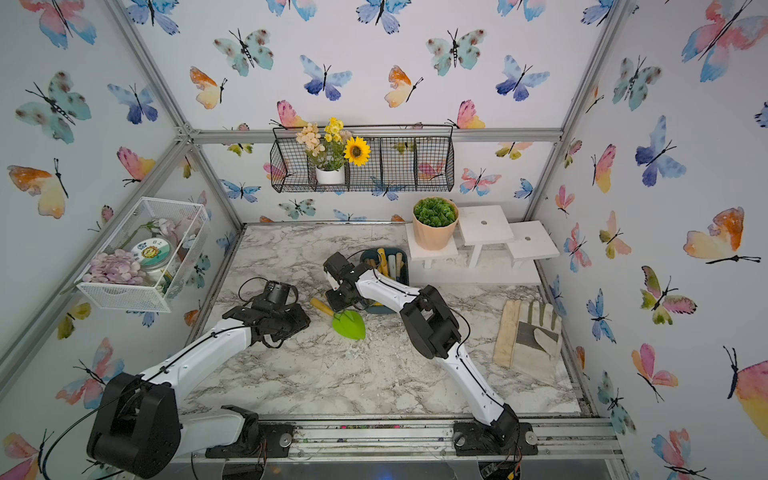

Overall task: Put the shovel into the storage box
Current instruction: Pick up the shovel from the center of the board.

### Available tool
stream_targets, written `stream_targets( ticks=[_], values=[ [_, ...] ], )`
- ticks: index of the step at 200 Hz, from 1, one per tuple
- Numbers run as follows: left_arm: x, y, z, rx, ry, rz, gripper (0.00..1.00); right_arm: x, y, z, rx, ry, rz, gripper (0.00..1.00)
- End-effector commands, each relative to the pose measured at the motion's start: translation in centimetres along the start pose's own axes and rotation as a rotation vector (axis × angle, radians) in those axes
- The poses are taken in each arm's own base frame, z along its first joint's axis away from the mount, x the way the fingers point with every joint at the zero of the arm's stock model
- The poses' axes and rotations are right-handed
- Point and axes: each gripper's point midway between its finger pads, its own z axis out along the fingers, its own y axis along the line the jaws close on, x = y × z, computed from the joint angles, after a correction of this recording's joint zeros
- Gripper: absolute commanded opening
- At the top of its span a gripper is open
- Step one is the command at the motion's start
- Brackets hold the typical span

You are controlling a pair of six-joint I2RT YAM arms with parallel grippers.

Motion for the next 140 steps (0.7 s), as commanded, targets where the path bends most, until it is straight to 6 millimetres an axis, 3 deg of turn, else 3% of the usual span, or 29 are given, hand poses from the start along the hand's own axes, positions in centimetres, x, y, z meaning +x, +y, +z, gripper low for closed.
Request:
stream_targets(
  ticks=[1, 68, 140],
  values=[
    [0.0, -0.7, -0.1, 0.032, 0.02, 0.01, 0.44, 1.4, -0.9, 1.7, 0.035, 0.043, 0.009, 0.33],
    [-0.2, -1.1, 0.1, 0.049, 0.02, 0.002, 0.44, 0.5, -0.5, -0.5, 0.036, 0.011, -0.006, 0.23],
    [-1.2, -2.2, -0.3, 0.074, 0.002, 0.004, 0.44, -1.9, 0.9, -5.1, 0.012, -0.085, -0.015, 0.2]
  ],
)
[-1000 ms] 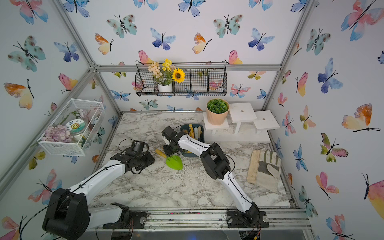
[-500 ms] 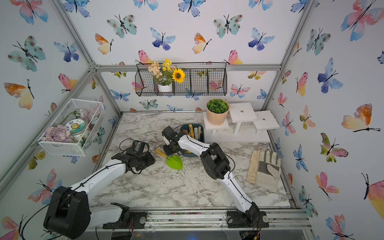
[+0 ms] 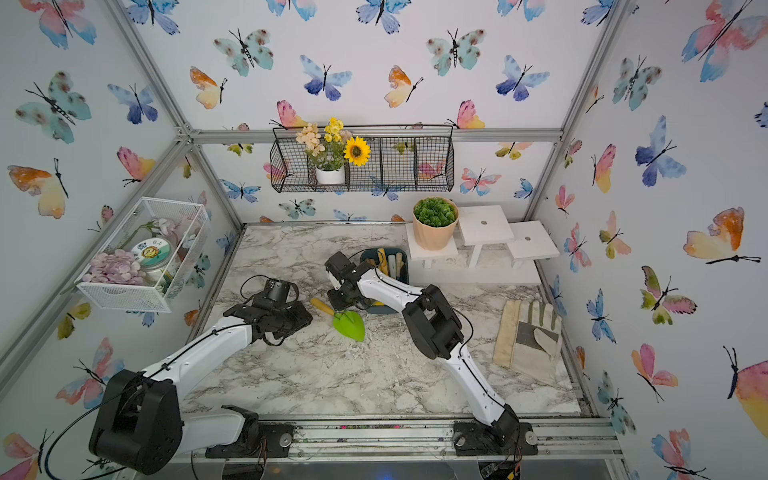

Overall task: Put the shovel into the storage box
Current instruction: Pick up the shovel from the center of the board, then place the shovel in the storage box.

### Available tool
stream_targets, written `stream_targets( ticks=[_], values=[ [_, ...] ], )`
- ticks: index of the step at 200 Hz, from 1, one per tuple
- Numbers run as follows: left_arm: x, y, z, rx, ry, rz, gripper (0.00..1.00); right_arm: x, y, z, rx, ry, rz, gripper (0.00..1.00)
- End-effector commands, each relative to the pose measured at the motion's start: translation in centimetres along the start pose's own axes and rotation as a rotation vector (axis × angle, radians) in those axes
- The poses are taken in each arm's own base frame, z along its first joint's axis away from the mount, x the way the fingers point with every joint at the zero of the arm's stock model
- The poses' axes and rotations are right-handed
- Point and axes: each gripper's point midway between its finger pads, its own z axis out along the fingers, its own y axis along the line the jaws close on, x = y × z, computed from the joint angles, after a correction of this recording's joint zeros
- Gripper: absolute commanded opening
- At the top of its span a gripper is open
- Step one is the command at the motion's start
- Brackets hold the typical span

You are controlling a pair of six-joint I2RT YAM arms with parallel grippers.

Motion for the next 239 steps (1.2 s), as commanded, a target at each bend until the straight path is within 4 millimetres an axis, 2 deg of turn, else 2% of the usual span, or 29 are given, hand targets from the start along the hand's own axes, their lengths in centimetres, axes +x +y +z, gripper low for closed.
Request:
stream_targets(
  ticks=[1, 72, 132, 183, 202, 239],
  values=[
    [-0.7, -1.2, -0.3, 0.039, -0.001, 0.003, 0.44, -2.0, 0.8, -3.7, 0.001, -0.077, -0.011, 0.2],
    [-1.8, -3.1, -0.9, 0.089, -0.011, 0.001, 0.44, -3.7, 1.6, -8.2, -0.002, -0.155, -0.012, 0.2],
    [-2.4, -4.7, -1.1, 0.119, -0.012, 0.019, 0.44, -4.2, -0.4, -11.1, 0.048, -0.192, 0.029, 0.2],
    [-2.2, -6.1, -0.7, 0.134, 0.002, 0.042, 0.44, -4.2, -3.8, -12.7, 0.117, -0.208, 0.089, 0.2],
    [-2.1, -6.3, -0.5, 0.137, 0.005, 0.047, 0.44, -4.4, -6.0, -13.2, 0.153, -0.213, 0.133, 0.2],
    [-1.8, -6.4, -0.3, 0.139, 0.012, 0.048, 0.44, -4.9, -11.6, -13.3, 0.23, -0.22, 0.241, 0.2]
  ],
)
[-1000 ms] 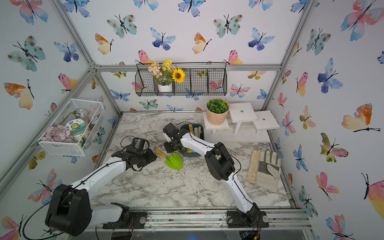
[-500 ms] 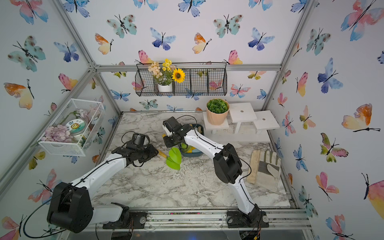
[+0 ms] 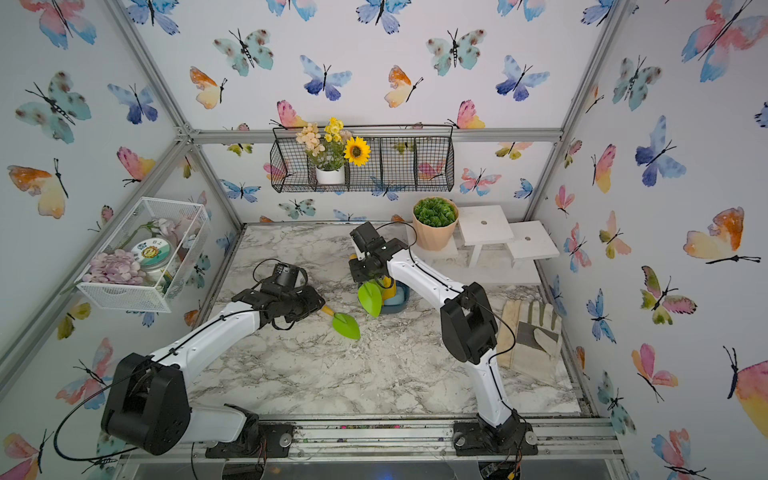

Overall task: Put the shovel into the storage box
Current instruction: Place the shovel in the storage box.

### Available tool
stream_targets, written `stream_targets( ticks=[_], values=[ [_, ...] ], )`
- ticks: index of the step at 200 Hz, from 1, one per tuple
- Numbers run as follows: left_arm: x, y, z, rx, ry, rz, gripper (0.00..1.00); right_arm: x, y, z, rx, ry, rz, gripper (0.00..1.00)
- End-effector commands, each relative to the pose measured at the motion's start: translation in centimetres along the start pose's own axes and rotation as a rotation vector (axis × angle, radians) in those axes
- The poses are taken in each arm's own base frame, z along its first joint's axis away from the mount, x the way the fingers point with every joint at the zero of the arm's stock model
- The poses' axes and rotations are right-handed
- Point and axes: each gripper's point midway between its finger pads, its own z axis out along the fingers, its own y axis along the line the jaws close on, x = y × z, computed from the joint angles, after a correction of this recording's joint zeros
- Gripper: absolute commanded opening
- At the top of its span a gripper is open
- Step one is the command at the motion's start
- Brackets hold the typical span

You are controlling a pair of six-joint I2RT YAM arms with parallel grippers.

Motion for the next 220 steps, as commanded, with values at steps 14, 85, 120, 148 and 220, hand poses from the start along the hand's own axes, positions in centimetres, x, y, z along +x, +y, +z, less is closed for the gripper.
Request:
stream_targets(
  ticks=[14, 85, 120, 148, 220],
  values=[
    [0.1, -0.8, 0.2, 0.022, 0.012, 0.003, 0.44, -2.1, -5.3, -0.2, 0.12, -0.031, 0.097, 0.2],
    [0.7, -0.1, 0.5, 0.007, 0.024, 0.001, 0.44, -2.9, -10.3, 3.2, 0.241, -0.012, 0.2, 0.2],
    [0.7, -0.1, 0.7, 0.006, 0.03, 0.006, 0.44, -1.2, -11.4, 5.0, 0.275, 0.03, 0.242, 0.2],
    [0.7, 0.0, 0.9, 0.0, 0.035, 0.009, 0.43, -0.1, -12.0, 5.2, 0.305, 0.044, 0.253, 0.21],
    [0.9, 0.1, 1.2, 0.002, 0.042, 0.012, 0.43, 1.1, -13.4, 4.3, 0.373, 0.039, 0.267, 0.25]
  ],
)
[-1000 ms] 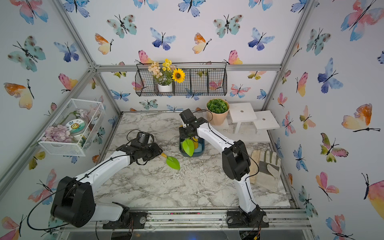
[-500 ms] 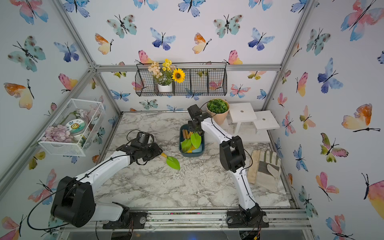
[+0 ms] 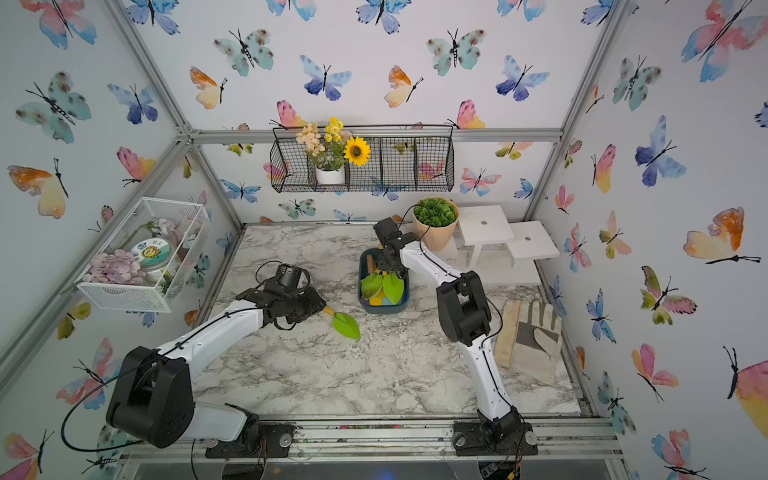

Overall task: Put the shovel into the storage box
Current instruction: Place the shovel in the storage box.

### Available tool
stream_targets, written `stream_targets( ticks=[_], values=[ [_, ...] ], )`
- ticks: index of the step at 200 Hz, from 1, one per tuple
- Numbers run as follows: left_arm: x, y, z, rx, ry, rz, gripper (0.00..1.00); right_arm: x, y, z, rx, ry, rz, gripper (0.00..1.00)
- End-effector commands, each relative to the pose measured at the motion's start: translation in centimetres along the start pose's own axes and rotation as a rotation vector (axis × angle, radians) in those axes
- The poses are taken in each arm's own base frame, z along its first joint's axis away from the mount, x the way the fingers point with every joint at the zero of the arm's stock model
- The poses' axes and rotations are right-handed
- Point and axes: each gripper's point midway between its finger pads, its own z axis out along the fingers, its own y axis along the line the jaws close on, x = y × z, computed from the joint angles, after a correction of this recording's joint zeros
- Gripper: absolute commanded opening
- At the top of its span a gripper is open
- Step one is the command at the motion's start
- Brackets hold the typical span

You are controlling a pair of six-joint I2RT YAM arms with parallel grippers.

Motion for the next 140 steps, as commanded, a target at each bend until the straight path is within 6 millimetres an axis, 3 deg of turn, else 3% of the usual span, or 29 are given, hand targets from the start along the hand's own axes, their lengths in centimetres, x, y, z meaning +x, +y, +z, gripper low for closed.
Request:
stream_targets(
  ticks=[1, 45, 101, 140],
  values=[
    [0.4, -0.3, 0.2, 0.02, 0.014, 0.019, 0.43, 0.8, -2.3, -0.2, 0.092, 0.014, 0.026, 0.25],
    [0.6, 0.0, 0.0, 0.017, 0.009, 0.012, 0.43, 0.4, -2.3, -0.8, 0.084, 0.011, 0.034, 0.43],
    [0.3, -0.2, -0.3, 0.017, -0.004, 0.011, 0.43, -1.2, -1.1, -3.8, -0.001, -0.05, 0.029, 0.43],
    [-0.2, -0.5, -0.5, 0.016, -0.018, 0.01, 0.44, -2.0, 0.1, -4.5, -0.06, -0.073, 0.008, 0.43]
  ],
)
